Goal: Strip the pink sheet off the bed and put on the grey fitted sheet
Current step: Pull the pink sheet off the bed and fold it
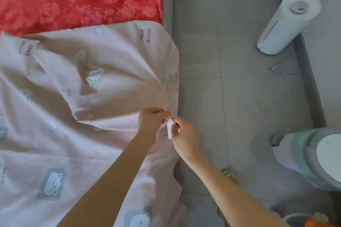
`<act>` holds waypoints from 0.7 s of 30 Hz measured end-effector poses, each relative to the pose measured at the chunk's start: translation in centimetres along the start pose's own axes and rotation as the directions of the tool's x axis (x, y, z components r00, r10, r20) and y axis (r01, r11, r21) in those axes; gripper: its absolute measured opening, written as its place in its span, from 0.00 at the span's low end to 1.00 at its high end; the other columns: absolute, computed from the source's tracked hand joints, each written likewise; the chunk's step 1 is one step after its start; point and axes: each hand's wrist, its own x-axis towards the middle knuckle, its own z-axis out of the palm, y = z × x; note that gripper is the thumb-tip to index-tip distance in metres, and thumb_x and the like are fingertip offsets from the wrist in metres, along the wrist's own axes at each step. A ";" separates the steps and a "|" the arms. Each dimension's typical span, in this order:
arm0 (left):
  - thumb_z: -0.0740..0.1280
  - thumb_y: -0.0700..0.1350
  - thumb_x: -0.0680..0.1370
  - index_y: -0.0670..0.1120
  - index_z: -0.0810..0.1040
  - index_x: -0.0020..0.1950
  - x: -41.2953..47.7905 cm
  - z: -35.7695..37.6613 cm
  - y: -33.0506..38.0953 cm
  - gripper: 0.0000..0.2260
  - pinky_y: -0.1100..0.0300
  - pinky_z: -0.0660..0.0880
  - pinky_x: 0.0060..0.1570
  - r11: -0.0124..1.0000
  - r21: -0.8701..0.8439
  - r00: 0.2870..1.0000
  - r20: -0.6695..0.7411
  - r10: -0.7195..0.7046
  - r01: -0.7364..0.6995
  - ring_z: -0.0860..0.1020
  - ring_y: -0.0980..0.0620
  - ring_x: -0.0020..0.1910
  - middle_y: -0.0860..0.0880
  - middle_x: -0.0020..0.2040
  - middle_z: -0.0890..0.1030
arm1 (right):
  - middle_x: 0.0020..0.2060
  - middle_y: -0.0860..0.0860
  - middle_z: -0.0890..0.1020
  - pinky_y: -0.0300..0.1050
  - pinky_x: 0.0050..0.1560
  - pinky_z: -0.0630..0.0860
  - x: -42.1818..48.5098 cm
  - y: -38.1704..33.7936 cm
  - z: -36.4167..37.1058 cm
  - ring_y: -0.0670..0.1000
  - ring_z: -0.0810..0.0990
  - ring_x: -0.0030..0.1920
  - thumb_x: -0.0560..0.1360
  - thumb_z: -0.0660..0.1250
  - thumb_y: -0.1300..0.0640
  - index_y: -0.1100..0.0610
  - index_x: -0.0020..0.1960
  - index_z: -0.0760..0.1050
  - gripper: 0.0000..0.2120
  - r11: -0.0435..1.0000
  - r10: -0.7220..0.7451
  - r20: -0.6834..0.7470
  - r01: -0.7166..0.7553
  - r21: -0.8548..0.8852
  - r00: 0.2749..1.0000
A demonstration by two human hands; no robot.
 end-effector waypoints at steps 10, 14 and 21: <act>0.67 0.41 0.74 0.43 0.80 0.37 3.7 2.9 6.6 0.06 0.58 0.76 0.42 0.985 0.170 0.999 0.009 -0.033 0.030 0.77 0.52 0.33 0.47 0.33 0.81 | 0.29 0.46 0.74 0.44 0.34 0.62 12.4 1.1 -11.5 0.53 0.73 0.37 0.76 0.62 0.60 0.57 0.38 0.76 0.09 0.958 -0.069 0.370 0.165 -0.234 0.926; 0.64 0.44 0.72 0.45 0.78 0.37 7.1 0.2 7.4 0.06 0.60 0.70 0.35 0.953 0.302 0.996 -0.065 0.053 -0.031 0.74 0.49 0.33 0.49 0.33 0.79 | 0.38 0.58 0.82 0.44 0.37 0.67 17.0 1.2 -11.5 0.56 0.77 0.39 0.77 0.62 0.58 0.63 0.44 0.79 0.11 0.954 -0.033 0.484 0.172 -0.246 0.875; 0.63 0.42 0.78 0.44 0.81 0.49 17.8 -3.8 13.5 0.07 0.57 0.73 0.46 0.817 0.553 0.903 -0.250 0.350 -0.164 0.78 0.46 0.48 0.47 0.48 0.82 | 0.38 0.52 0.83 0.46 0.48 0.75 28.1 -0.1 -9.2 0.53 0.82 0.43 0.78 0.61 0.58 0.58 0.40 0.79 0.11 0.984 0.177 0.342 -0.178 -0.030 0.923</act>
